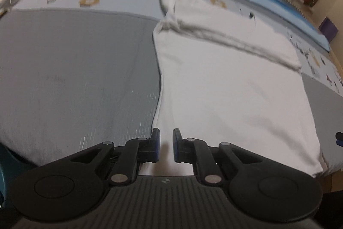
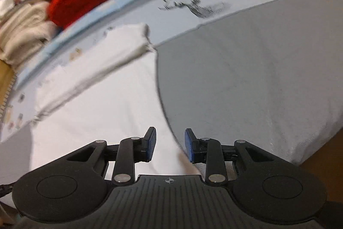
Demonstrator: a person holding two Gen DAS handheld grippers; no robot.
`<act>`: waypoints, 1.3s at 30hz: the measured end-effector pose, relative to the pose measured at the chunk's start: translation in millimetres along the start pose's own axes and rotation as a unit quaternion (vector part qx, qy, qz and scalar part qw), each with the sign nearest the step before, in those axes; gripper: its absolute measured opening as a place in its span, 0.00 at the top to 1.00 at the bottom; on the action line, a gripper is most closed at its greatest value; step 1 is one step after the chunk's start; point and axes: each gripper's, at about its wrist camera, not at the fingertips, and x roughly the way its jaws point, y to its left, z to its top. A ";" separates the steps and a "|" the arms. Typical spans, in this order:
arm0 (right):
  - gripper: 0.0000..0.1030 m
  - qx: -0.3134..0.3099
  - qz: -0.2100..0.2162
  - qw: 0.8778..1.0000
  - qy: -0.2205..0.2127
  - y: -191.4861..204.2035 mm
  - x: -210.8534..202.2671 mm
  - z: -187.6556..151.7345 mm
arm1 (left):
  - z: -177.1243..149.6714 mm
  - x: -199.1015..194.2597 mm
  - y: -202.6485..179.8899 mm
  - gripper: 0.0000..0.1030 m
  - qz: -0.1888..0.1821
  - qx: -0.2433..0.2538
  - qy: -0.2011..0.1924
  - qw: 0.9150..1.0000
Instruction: Fold small clothes
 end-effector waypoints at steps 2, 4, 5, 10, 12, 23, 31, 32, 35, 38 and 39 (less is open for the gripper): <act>0.66 0.005 -0.007 1.000 0.028 -3.7 9.7 -3.8 | -3.5 2.1 5.3 0.81 0.003 0.000 0.014 1.000; 0.66 0.013 -0.018 0.998 0.053 -6.8 19.6 -8.2 | -7.5 6.0 12.4 0.75 0.010 -0.007 0.032 0.999; 0.65 0.011 -0.024 0.998 0.063 -6.7 24.2 -11.2 | -7.9 8.7 15.1 0.74 0.012 -0.012 0.040 0.999; 0.64 -0.033 -0.053 0.993 0.105 4.4 40.8 -28.3 | -14.2 16.6 27.3 0.74 0.012 -0.033 0.076 0.996; 0.64 -0.054 -0.062 0.991 0.105 9.3 42.6 -33.0 | -15.9 18.7 28.0 0.74 0.015 -0.031 0.083 0.996; 0.94 -0.101 -0.049 0.989 0.098 20.8 36.2 -41.1 | -18.1 31.7 11.4 0.75 0.025 0.022 0.085 0.996; 0.96 -0.041 -0.036 0.998 0.043 -0.2 1.8 -24.3 | -14.1 -4.2 11.8 0.96 0.002 0.034 0.018 0.999; 0.96 -0.041 -0.044 0.997 0.053 -1.6 4.4 -25.4 | -14.7 -2.6 12.9 0.96 0.004 0.033 0.025 0.999; 0.96 -0.050 -0.059 0.994 0.081 -3.0 15.1 -33.1 | -18.6 11.1 15.6 0.95 0.009 0.030 0.066 0.997; 0.94 -0.060 -0.066 0.992 0.089 2.1 19.6 -36.6 | -17.4 14.9 18.2 0.92 0.007 0.019 0.078 0.997; 0.94 -0.063 -0.068 0.991 0.093 4.0 23.4 -35.4 | -17.0 15.7 19.4 0.88 0.006 0.014 0.079 0.997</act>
